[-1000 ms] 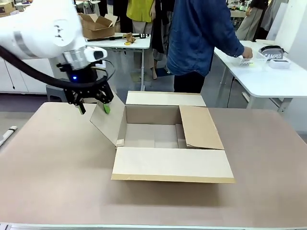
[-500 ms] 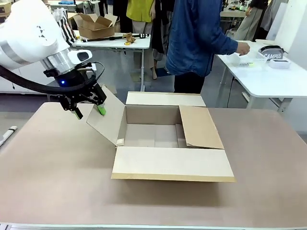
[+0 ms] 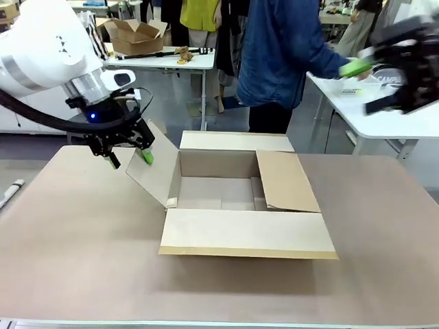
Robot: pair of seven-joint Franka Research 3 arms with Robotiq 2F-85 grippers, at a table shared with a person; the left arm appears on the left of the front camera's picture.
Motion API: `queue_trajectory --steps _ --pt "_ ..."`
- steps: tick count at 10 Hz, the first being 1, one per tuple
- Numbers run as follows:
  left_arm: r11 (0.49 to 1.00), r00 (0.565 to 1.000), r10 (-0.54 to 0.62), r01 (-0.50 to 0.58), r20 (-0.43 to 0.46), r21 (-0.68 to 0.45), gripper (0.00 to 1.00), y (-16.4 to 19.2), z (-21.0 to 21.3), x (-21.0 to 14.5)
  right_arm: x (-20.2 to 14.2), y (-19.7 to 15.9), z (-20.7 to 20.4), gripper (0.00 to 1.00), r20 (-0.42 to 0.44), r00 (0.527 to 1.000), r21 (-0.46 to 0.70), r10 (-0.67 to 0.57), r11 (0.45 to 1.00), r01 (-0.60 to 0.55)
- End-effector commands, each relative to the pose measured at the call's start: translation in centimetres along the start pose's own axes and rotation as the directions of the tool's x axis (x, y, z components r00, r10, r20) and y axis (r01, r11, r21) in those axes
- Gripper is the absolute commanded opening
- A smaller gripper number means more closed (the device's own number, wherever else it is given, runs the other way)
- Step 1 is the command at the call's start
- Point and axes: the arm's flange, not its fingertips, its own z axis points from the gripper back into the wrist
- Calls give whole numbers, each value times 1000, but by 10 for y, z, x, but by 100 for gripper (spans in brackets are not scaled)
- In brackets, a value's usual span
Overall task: Pack the gift set into the box.
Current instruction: Place both hands on the side flaps of the Package Box and spread them outward.
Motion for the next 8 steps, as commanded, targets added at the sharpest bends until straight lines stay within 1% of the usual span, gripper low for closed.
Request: queue_trajectory --steps 1,2,3,4,5,6,8 --pt "1000 1000 15 -15 4 24 100 0 3 1 54 36 -49 100 -34 994 -298 103 948 -108" --pt "1000 1000 15 -15 4 24 100 0 3 1 51 49 -90 100 -62 987 -424 148 891 -160" --pt "1000 1000 15 -15 4 24 100 0 3 1 40 56 -133 100 -124 968 -548 217 799 -249" --pt "1000 1000 15 -15 4 24 100 0 3 1 29 56 -154 100 -146 946 -646 290 696 -313" --pt "1000 1000 15 -15 4 24 100 0 3 1 21 52 -157 100 -181 928 -653 325 667 -360" --pt "1000 1000 15 -15 4 24 100 0 3 1 30 58 -149 100 -152 946 -491 287 809 -324" --pt "1000 1000 15 -15 4 24 100 0 3 1 30 58 -149 100 -152 946 -491 287 809 -324"
